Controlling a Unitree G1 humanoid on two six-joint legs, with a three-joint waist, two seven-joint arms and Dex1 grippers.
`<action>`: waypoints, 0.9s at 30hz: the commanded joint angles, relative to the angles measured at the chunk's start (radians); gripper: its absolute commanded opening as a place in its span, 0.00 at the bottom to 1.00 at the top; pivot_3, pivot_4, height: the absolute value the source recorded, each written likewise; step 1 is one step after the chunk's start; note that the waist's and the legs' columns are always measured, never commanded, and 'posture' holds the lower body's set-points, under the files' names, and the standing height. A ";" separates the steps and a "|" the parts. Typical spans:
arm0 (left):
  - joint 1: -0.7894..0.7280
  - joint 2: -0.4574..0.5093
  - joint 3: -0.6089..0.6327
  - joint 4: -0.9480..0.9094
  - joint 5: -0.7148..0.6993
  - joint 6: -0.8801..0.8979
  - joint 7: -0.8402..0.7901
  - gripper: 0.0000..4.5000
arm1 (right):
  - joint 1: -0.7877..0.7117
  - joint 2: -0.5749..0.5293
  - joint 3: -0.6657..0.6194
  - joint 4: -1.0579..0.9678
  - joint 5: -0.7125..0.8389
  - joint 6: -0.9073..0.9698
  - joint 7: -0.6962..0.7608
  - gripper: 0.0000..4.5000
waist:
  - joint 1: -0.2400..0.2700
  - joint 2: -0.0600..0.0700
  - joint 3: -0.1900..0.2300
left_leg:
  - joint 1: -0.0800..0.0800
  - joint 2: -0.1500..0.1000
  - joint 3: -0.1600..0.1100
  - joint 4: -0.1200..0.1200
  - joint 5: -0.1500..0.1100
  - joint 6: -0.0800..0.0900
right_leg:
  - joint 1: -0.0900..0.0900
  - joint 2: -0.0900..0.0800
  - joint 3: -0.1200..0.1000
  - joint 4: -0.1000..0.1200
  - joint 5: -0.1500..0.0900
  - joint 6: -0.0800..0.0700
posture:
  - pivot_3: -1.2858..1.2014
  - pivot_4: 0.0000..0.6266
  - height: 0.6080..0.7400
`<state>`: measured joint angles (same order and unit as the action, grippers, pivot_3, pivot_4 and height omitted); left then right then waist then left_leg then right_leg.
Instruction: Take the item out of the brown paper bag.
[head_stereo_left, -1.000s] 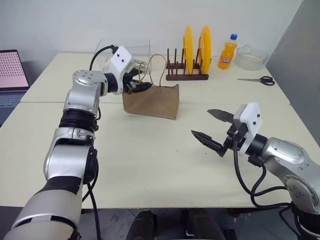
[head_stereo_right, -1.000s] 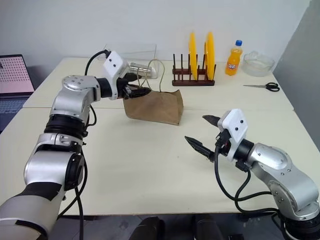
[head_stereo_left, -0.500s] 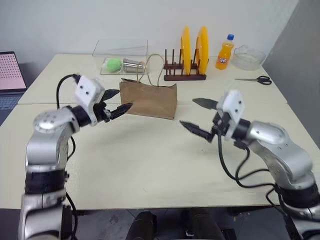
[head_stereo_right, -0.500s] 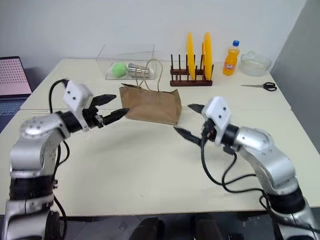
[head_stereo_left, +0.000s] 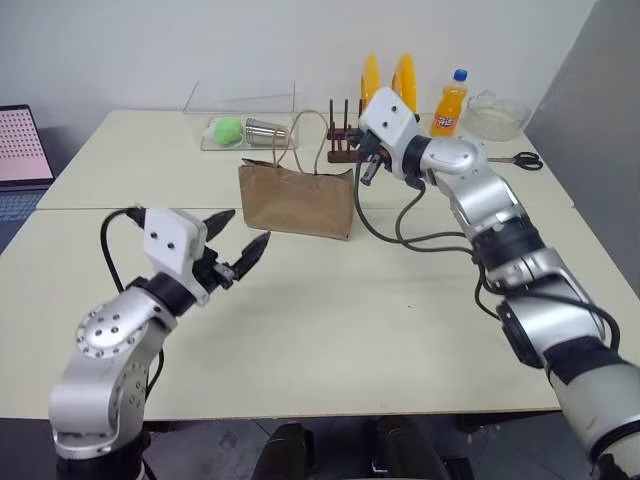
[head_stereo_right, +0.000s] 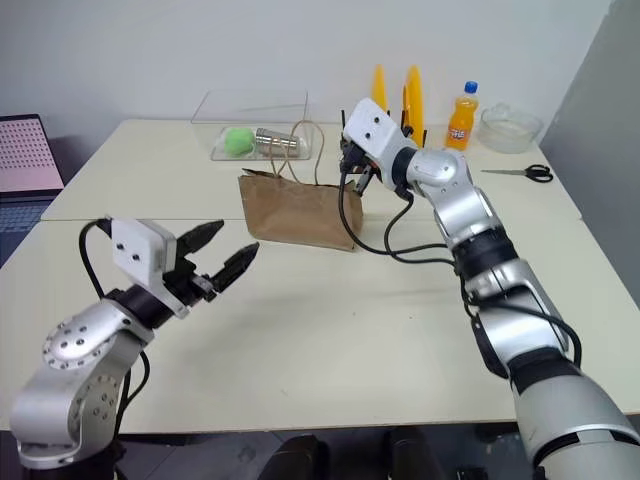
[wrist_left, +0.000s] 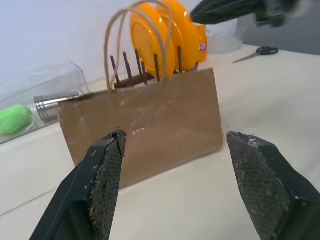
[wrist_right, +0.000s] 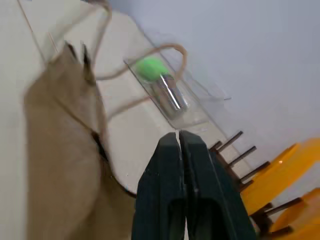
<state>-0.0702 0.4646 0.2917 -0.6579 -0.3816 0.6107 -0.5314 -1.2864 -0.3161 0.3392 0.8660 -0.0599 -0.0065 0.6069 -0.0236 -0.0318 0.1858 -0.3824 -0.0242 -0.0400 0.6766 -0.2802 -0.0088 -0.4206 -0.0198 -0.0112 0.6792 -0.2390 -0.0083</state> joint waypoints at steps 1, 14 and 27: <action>0.040 -0.002 0.016 -0.077 -0.033 -0.033 0.009 0.76 | -0.128 0.059 0.035 0.245 -0.110 -0.139 -0.048 0.01 | -0.003 0.000 0.000 | 0.000 0.000 0.001 0.000 0.000 0.000 | -0.001 0.000 0.001 0.000 0.000 0.000 | 0.52 0.24 1.00; 0.110 0.091 0.025 -0.130 -0.104 -0.010 -0.004 0.76 | -0.210 0.177 0.098 0.454 -0.315 -0.296 0.038 0.01 | -0.006 0.001 0.001 | 0.000 0.000 0.000 -0.001 0.000 0.000 | -0.001 0.000 0.000 0.000 0.000 -0.001 | 0.52 0.24 1.00; 0.243 0.162 0.008 -0.132 -0.091 -0.085 -0.082 0.76 | -0.002 0.081 0.022 0.079 -0.138 -0.410 0.560 0.01 | -0.005 0.002 0.001 | 0.000 0.001 -0.001 -0.002 0.000 0.000 | 0.000 0.000 -0.001 0.000 0.000 -0.001 | 0.52 0.24 1.00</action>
<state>0.1581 0.6096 0.2889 -0.7630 -0.4719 0.5616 -0.5880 -1.3073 -0.2250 0.3843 1.0602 -0.2506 -0.4248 1.1064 -0.0286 -0.0296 0.1872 -0.3820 -0.0236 -0.0413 0.6749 -0.2805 -0.0086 -0.4209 -0.0195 -0.0119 0.6789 -0.2395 -0.0092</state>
